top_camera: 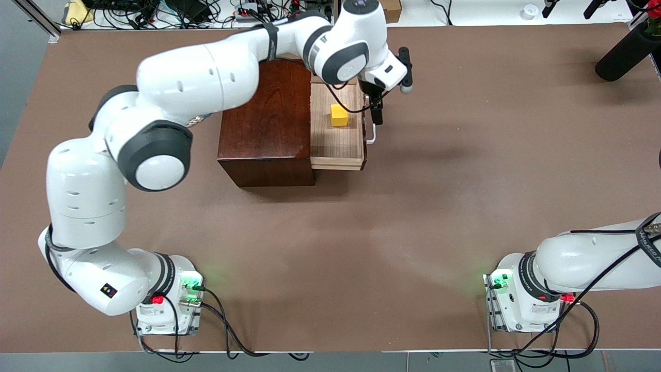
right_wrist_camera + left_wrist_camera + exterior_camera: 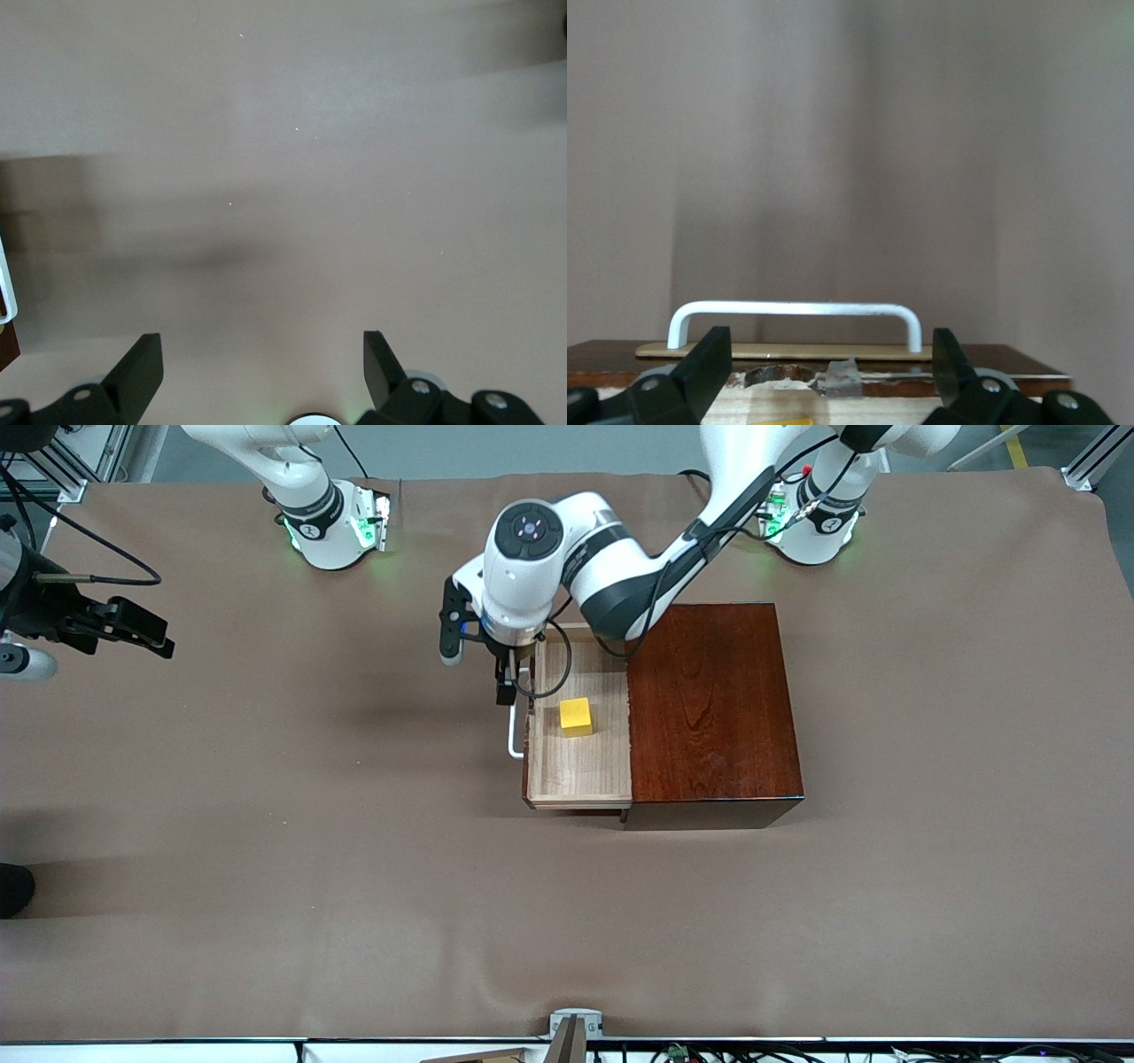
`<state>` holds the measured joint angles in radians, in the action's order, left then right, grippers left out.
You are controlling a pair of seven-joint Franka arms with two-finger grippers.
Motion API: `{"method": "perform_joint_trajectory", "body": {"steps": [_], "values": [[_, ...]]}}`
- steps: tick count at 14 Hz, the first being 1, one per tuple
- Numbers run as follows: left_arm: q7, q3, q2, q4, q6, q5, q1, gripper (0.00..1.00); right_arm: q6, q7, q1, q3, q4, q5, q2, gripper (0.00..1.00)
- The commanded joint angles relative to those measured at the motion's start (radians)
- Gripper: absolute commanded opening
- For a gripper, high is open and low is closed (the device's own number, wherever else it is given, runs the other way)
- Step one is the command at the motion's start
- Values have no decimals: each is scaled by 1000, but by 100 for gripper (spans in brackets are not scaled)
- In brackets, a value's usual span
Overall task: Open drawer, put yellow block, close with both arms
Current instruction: 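Move the left gripper down to the drawer handle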
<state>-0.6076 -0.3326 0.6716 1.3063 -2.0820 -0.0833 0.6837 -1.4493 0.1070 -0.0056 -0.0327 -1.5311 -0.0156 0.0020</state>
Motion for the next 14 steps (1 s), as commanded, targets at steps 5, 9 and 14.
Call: {"method": "perform_joint_trajectory", "body": {"steps": [5, 9, 14], "values": [[-36, 119, 78, -39, -70, -21, 96, 100, -2, -1, -14, 0, -12, -14, -10, 100], [-52, 147, 85, -39, -66, -21, 97, 100, -8, -3, -14, 0, -12, -14, -10, 100], [-52, 156, 79, -39, 12, -75, 106, 100, -16, -3, -13, -1, -12, -14, -7, 100]]}}
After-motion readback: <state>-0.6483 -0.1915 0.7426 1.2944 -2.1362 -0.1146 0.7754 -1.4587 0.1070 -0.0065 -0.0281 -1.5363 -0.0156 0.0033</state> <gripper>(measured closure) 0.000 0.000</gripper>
